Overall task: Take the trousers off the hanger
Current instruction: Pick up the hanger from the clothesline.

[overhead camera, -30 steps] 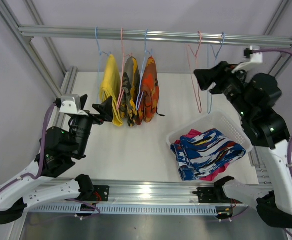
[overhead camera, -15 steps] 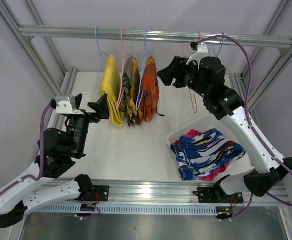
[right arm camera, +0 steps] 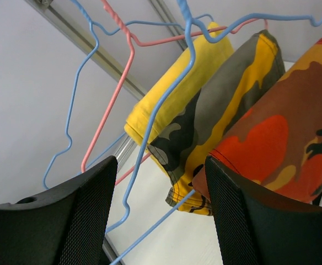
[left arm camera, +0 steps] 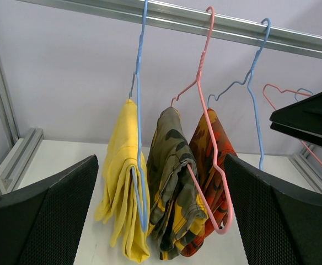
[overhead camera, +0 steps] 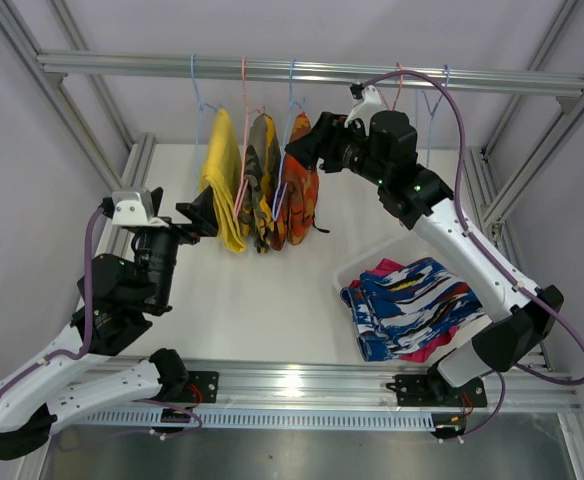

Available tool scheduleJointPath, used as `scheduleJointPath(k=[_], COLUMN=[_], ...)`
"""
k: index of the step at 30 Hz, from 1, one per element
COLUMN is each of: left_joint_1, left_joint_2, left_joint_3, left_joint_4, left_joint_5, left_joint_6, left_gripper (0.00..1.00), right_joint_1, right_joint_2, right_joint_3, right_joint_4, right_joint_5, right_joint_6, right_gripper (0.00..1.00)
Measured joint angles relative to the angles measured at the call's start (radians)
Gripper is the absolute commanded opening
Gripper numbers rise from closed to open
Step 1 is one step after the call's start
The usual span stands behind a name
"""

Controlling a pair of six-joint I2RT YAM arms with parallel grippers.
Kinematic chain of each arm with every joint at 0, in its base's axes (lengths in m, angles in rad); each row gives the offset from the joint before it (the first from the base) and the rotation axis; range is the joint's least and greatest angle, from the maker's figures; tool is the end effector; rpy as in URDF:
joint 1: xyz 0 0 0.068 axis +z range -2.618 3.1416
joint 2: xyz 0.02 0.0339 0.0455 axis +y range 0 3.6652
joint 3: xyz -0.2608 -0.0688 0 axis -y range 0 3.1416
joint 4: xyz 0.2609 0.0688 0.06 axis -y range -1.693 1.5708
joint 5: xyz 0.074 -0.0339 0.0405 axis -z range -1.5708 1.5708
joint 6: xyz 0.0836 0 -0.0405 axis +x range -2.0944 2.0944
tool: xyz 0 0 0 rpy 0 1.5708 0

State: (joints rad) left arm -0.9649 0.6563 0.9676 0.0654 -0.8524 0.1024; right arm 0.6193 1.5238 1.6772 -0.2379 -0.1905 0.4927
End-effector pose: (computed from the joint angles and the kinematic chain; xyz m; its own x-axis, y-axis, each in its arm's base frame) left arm 0.1448 -0.0984 0.4571 0.2229 -0.2036 -0.9533 0.1202 0.9762 -0.1804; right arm 0.3263 0.2520 0.4600 -0.4028 0.2832 -0.8704 -0.6050 0.6311 0.4854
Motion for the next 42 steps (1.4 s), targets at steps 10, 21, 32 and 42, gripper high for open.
scheduleJointPath(k=[10, 21, 32, 42], left_joint_1=[0.016, 0.027, 0.056, 0.083], left_joint_2=[0.000, 0.000, 0.013, 0.033], left_joint_3=[0.000, 0.000, 0.000, 0.001], left_joint_4=[-0.008, -0.015, -0.041, -0.071], left_joint_5=[0.018, 0.043, 0.071, 0.088], left_joint_6=[-0.014, -0.024, -0.053, -0.077], left_gripper=[0.99, 0.99, 0.99, 0.99], right_joint_1=[0.028, 0.038, 0.038, 0.027], right_joint_2=[0.076, 0.100, 0.114, 0.127], right_joint_3=[-0.024, -0.149, -0.189, -0.207], right_joint_4=[0.126, 0.374, 0.514, 0.526], right_joint_5=[-0.021, -0.069, -0.114, -0.095], right_joint_6=[0.042, 0.140, 0.217, 0.268], right_gripper=[0.67, 0.40, 0.16, 0.00])
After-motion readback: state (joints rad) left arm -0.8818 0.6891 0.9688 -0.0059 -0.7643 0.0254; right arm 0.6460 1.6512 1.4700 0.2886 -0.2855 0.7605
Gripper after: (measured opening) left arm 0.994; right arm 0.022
